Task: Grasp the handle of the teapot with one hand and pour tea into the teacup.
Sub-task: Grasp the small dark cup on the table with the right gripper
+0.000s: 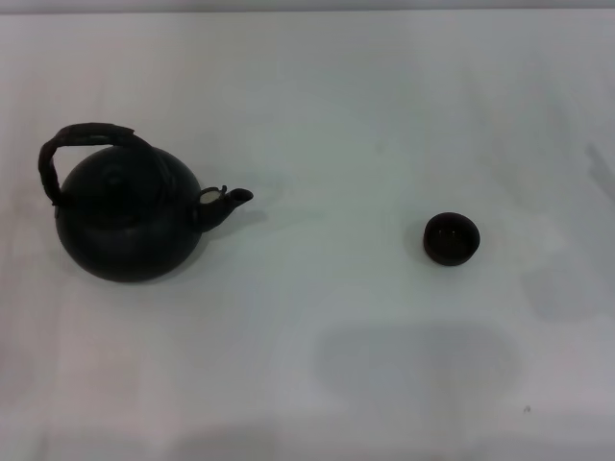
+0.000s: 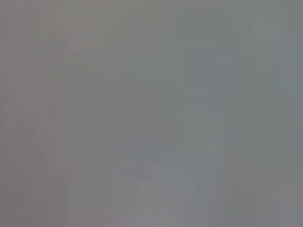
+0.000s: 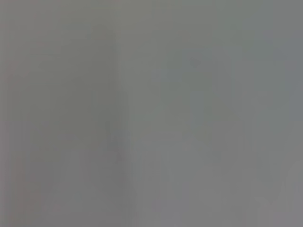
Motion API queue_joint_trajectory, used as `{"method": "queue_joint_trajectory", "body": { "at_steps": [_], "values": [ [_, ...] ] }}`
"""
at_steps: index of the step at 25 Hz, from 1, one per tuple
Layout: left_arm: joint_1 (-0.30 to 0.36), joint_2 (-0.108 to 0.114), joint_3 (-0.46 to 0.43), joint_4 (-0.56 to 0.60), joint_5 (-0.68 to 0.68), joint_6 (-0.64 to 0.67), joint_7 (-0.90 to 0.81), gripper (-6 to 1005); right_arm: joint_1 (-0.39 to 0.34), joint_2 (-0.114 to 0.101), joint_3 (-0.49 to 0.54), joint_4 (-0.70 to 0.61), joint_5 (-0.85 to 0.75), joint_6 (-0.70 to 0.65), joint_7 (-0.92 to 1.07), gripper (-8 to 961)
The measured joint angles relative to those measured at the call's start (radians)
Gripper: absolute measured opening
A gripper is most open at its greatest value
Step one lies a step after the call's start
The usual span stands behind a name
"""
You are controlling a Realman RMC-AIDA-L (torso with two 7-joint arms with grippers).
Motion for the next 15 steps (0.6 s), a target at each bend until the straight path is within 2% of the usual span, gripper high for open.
{"method": "queue_joint_trajectory", "body": {
  "at_steps": [9, 15],
  "values": [
    [-0.010, 0.002, 0.000, 0.008, 0.002, -0.004, -0.001, 832, -0.026, -0.004, -0.020, -0.147, -0.139, 0.030, 0.175, 837],
    [-0.006, 0.002, -0.006, 0.011, -0.005, -0.003, 0.001, 833, -0.040, -0.004, -0.037, -0.205, -0.174, 0.094, 0.196, 838]
  ]
}}
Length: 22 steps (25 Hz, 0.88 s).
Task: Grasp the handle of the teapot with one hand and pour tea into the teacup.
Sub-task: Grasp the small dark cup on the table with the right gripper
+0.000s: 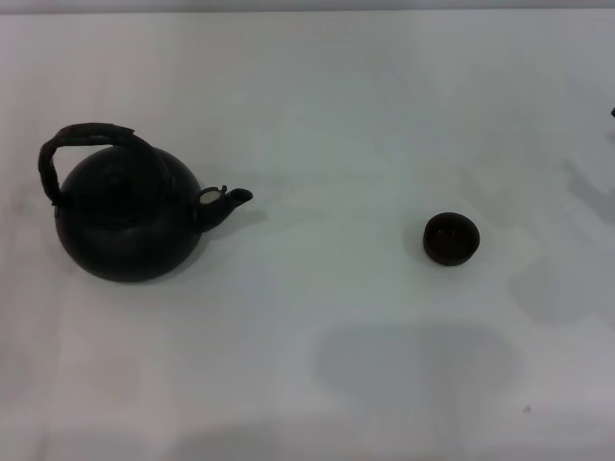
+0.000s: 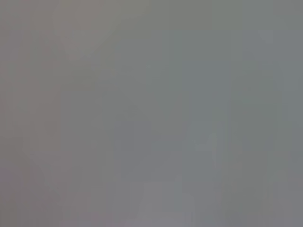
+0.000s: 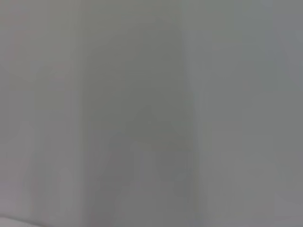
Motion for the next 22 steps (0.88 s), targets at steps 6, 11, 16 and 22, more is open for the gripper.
{"method": "queue_joint_trajectory", "body": {
  "at_steps": [6, 11, 16, 22],
  "values": [
    [-0.004, 0.000, 0.002, 0.000, -0.003, -0.002, 0.003, 832, 0.008, 0.000, -0.018, -0.181, -0.160, 0.023, 0.165, 839],
    [-0.007, 0.000, 0.001, 0.000, -0.003, -0.005, 0.003, 832, 0.036, 0.001, -0.110, -0.394, -0.291, 0.030, 0.361, 840],
    [-0.008, 0.000, 0.000, 0.000, -0.003, -0.006, 0.000, 832, 0.090, 0.004, -0.213, -0.583, -0.473, 0.027, 0.580, 841],
    [-0.008, -0.002, 0.000, -0.002, -0.003, -0.006, -0.001, 832, 0.155, 0.008, -0.315, -0.669, -0.624, 0.020, 0.678, 845]
  ]
}}
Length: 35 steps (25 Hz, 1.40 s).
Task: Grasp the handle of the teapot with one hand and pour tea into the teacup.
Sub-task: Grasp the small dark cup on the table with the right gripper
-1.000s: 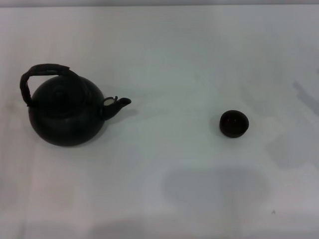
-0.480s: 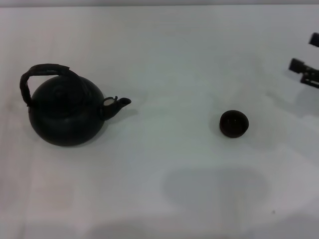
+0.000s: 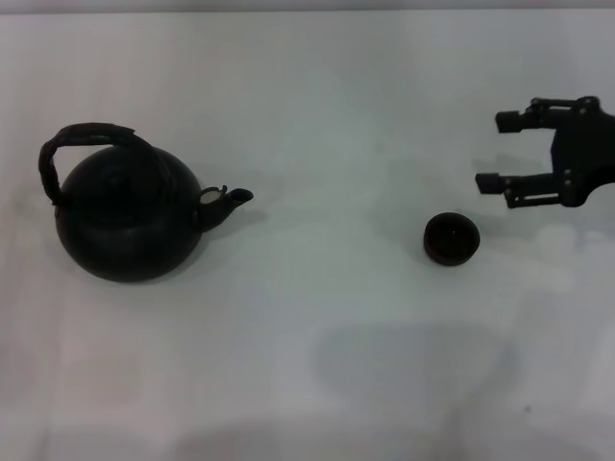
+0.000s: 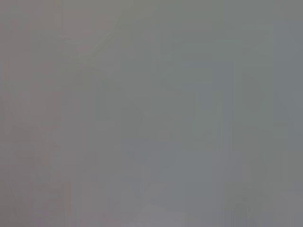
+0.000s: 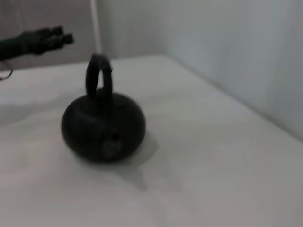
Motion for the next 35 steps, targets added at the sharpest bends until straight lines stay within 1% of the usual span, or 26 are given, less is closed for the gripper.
{"method": "queue_joint_trajectory", "body": {
  "at_steps": [1, 3, 10, 14, 18, 35],
  "values": [
    [0.000, 0.000, 0.000, -0.001, 0.000, 0.000, 0.000, 832, 0.000, 0.000, 0.000, 0.000, 0.000, 0.000, 0.000, 845],
    [0.000, 0.000, 0.000, -0.002, 0.000, 0.000, 0.000, 831, 0.005, 0.000, -0.037, -0.015, -0.014, -0.008, 0.019, 846],
    [-0.001, 0.001, 0.002, 0.001, 0.000, 0.000, -0.001, 831, 0.011, 0.000, -0.232, -0.064, -0.087, -0.119, 0.094, 847],
    [-0.006, 0.001, 0.001, -0.003, -0.001, 0.000, 0.000, 833, 0.014, 0.001, -0.288, -0.060, -0.092, -0.159, 0.104, 847],
    [-0.007, 0.002, 0.000, -0.004, -0.001, 0.000, 0.002, 832, 0.016, 0.002, -0.316, -0.063, -0.121, -0.172, 0.134, 848],
    [-0.017, 0.003, 0.000, 0.004, -0.002, -0.016, 0.005, 833, 0.017, 0.002, -0.355, -0.034, -0.146, -0.211, 0.148, 849]
  ]
}}
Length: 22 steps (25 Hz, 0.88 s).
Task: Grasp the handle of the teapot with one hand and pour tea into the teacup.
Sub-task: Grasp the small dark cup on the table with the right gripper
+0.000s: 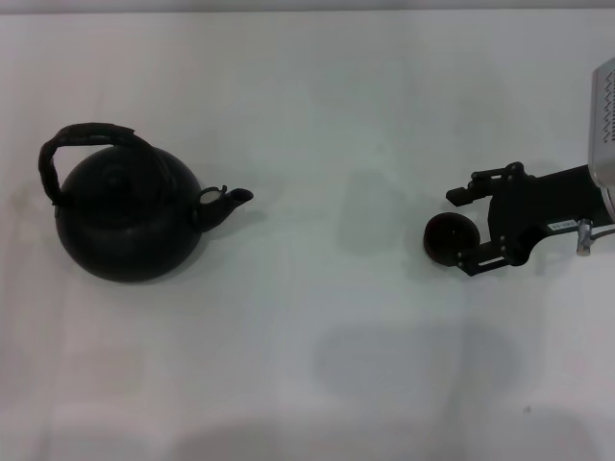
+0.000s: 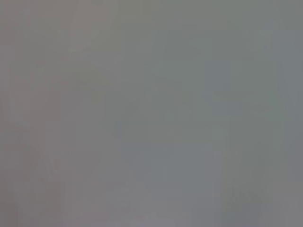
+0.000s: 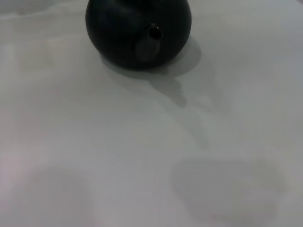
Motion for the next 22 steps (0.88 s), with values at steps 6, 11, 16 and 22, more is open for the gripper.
{"method": "queue_joint_trajectory", "body": {
  "at_steps": [6, 11, 16, 22],
  "values": [
    [-0.010, 0.000, 0.000, 0.000, 0.000, -0.008, 0.000, 832, 0.002, 0.000, -0.007, 0.019, -0.001, -0.014, 0.000, 849],
    [-0.012, 0.000, 0.000, 0.000, 0.000, -0.010, 0.001, 832, 0.010, 0.000, -0.019, 0.045, -0.001, -0.038, -0.001, 850],
    [-0.014, 0.000, 0.000, 0.000, 0.000, -0.011, 0.001, 831, 0.021, 0.001, -0.045, 0.072, -0.001, -0.061, -0.002, 850],
    [-0.016, 0.000, 0.000, 0.000, 0.000, -0.011, 0.001, 833, 0.039, 0.002, -0.049, 0.108, -0.004, -0.069, -0.005, 845]
  ]
}}
